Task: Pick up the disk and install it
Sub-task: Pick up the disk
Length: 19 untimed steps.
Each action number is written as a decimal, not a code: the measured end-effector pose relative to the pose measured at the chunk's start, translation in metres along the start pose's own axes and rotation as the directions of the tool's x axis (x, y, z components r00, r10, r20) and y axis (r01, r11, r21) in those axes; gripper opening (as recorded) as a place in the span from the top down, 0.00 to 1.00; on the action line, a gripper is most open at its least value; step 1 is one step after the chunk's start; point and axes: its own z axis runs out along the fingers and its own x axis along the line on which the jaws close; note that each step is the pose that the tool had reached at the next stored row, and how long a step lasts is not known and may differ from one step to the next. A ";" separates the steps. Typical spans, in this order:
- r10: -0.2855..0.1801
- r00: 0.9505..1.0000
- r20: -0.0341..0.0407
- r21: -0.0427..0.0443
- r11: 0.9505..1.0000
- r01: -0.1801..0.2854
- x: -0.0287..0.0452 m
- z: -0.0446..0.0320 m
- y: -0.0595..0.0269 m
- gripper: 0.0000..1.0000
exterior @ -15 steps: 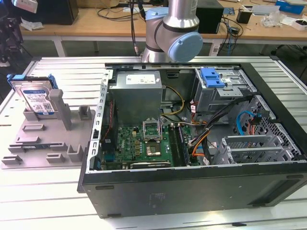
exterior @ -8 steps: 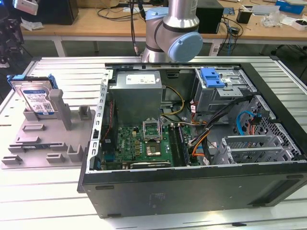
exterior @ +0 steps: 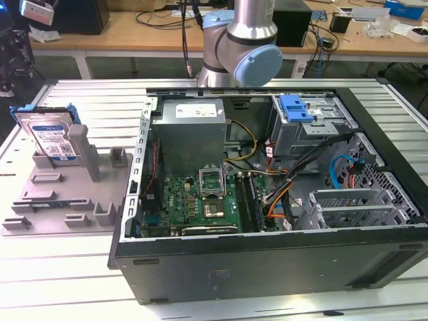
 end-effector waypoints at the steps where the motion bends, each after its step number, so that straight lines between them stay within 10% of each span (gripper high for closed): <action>1: 0.000 1.000 0.000 0.000 1.000 0.000 -0.0001 0.0011 0.0009 0.46; 19: 0.000 1.000 0.000 -0.002 1.000 0.000 -0.0026 0.0176 0.0022 0.46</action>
